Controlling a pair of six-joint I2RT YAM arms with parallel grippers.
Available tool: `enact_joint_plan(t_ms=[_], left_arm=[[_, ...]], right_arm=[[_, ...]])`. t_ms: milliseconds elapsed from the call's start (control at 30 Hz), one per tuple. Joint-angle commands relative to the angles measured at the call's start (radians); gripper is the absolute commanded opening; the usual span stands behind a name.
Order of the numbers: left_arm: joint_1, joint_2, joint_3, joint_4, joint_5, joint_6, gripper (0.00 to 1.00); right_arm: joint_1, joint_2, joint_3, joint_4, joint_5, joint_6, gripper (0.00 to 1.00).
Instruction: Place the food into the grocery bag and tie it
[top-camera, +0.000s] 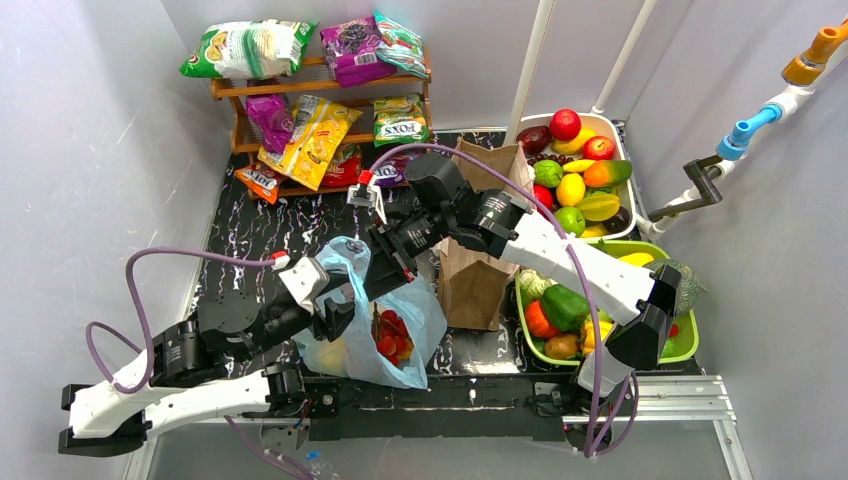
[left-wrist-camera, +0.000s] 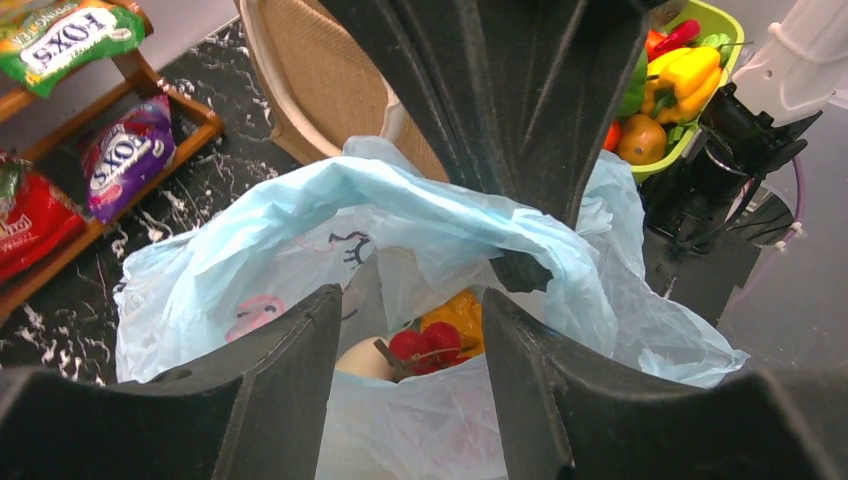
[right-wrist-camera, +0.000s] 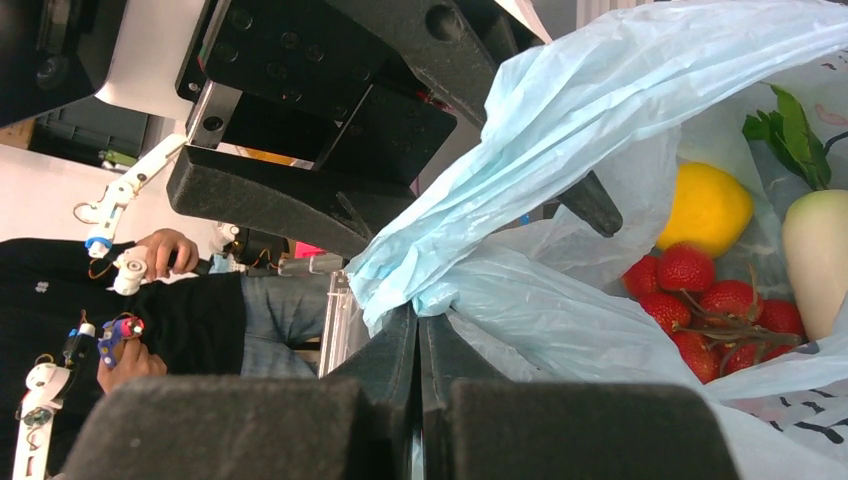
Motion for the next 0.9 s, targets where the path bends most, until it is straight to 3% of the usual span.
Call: enact_joint_plan(t_ms=[0, 333, 533, 867], left_arm=[[-0.004, -0.047, -0.041, 0.124, 0.035, 0.106, 0.54], [-0.004, -0.118, -0.135, 0.23, 0.036, 0.179, 0.6], [-0.004, -0.206, -0.231, 0.39, 0.042, 0.244, 0.72], [-0.004, -0.252, -0.307, 0.508, 0.043, 0.295, 0.72]], right_arm=[[0.011, -0.004, 0.013, 0.055, -0.033, 0.012, 0.01], [0.014, -0.008, 0.005, 0.082, -0.041, 0.025, 0.01], [0.016, -0.009, 0.004, 0.096, -0.05, 0.035, 0.01], [0.019, -0.01, 0.005, 0.106, -0.056, 0.04, 0.01]])
